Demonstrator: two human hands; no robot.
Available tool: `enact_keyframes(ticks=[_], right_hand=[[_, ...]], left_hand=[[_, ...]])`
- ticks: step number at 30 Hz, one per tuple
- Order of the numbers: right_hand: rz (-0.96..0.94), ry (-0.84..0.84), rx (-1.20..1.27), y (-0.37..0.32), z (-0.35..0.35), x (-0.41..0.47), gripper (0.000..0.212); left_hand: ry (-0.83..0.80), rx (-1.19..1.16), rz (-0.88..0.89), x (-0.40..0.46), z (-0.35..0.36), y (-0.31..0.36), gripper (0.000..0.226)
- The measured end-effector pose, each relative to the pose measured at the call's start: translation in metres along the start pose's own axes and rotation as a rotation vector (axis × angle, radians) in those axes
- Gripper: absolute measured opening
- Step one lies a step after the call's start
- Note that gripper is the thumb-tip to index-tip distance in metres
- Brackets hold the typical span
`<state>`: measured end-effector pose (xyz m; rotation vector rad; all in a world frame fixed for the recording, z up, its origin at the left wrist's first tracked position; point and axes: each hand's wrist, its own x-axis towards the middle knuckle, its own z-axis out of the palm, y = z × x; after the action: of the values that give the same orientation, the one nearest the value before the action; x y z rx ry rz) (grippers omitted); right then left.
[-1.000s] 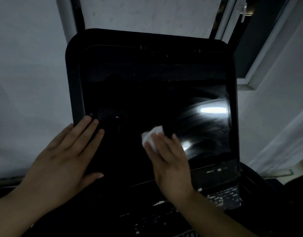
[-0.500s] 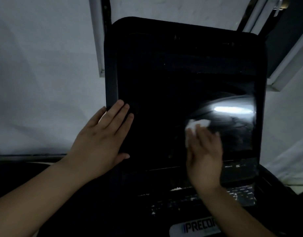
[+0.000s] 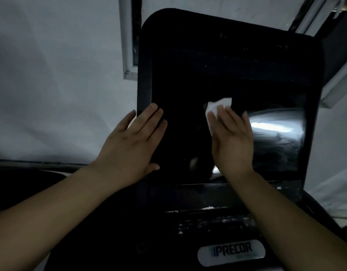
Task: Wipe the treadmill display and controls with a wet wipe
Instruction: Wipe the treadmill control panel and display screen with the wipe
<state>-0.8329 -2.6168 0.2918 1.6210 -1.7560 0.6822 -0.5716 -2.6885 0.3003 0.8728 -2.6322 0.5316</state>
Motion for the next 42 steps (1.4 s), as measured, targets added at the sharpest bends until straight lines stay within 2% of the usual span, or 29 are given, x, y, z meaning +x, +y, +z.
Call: enact_keyframes(ticks=[7,14,18,22,25,27,30,33,36,39,42], right_hand=[[-0.251,0.033,0.041,-0.037,0.012,0.040,0.038],[-0.436,-0.170,0.214,-0.053,0.007,-0.092,0.033],[-0.527,-0.173,0.185,-0.041,0.002,-0.072,0.031],[-0.382,-0.077,0.099,-0.018,0.002,-0.002,0.040],[-0.265,-0.031,0.058,-0.006,0.002,0.010,0.036],[-0.240,-0.042,0.071,-0.007,0.002,-0.014,0.036],[-0.299,-0.133,0.130,-0.011,-0.003,-0.076,0.038],[-0.305,-0.180,0.096,0.012,-0.011,-0.118,0.038],[-0.043,-0.182,-0.017,0.062,-0.021,-0.134,0.031],[0.232,-0.157,-0.079,0.091,-0.026,-0.143,0.034],[0.187,-0.125,-0.026,0.062,-0.017,-0.144,0.031]], left_hand=[[0.002,-0.025,-0.008,-0.001,0.000,0.000,0.114],[0.022,-0.027,0.001,-0.001,0.005,-0.001,0.106],[0.008,-0.006,-0.002,0.000,0.005,0.001,0.109],[-0.015,0.011,-0.011,0.000,0.004,0.001,0.112],[-0.024,0.011,-0.014,0.000,0.003,0.001,0.112],[-0.026,0.008,-0.012,0.000,0.004,0.001,0.112],[-0.027,0.003,-0.013,-0.001,0.006,0.001,0.113],[-0.020,0.006,-0.010,-0.001,0.006,0.001,0.114],[-0.002,0.011,-0.013,-0.001,0.005,0.001,0.114],[-0.007,0.018,-0.017,0.000,0.004,0.004,0.115],[-0.022,0.027,-0.030,0.000,0.003,0.006,0.116]])
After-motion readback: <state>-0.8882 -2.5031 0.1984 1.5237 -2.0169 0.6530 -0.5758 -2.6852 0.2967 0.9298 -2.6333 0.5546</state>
